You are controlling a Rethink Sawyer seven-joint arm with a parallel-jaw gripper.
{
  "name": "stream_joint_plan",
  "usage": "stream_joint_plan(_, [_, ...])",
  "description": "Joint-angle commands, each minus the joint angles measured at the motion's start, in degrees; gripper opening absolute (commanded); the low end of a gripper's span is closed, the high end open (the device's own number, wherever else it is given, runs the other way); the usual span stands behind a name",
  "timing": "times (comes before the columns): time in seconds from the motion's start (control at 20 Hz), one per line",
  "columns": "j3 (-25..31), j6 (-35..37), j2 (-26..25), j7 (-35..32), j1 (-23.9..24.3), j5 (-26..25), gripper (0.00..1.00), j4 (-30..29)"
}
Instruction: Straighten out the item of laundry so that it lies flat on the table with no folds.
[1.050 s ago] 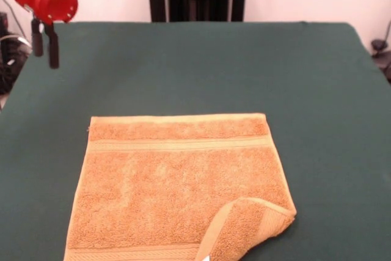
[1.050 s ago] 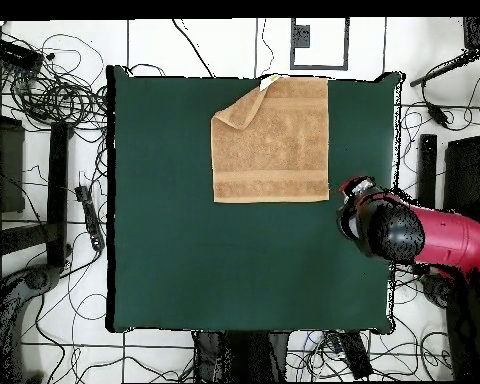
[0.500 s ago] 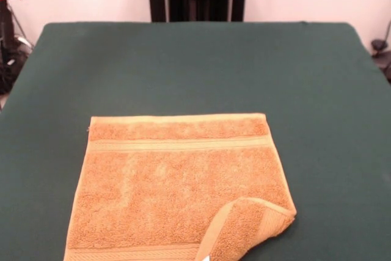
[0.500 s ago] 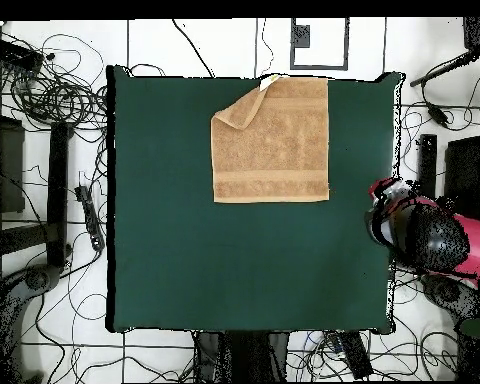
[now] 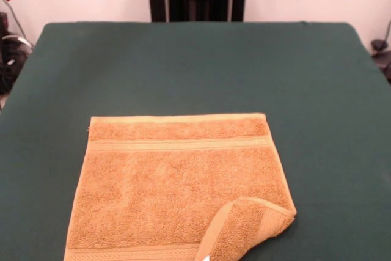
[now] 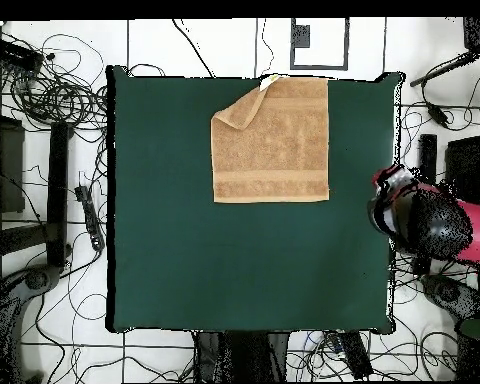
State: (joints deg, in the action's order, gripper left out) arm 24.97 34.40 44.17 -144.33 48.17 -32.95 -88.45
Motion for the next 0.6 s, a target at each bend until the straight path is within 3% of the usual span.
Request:
stream_joint_plan(0.05, [3.8,5.7,-4.9,13.2,-7.3,-3.5,1.00,3.2])
stream_joint_plan(0.6, [0.0,6.6,-7.7,8.0,-13.3,-5.0,1.00,8.3])
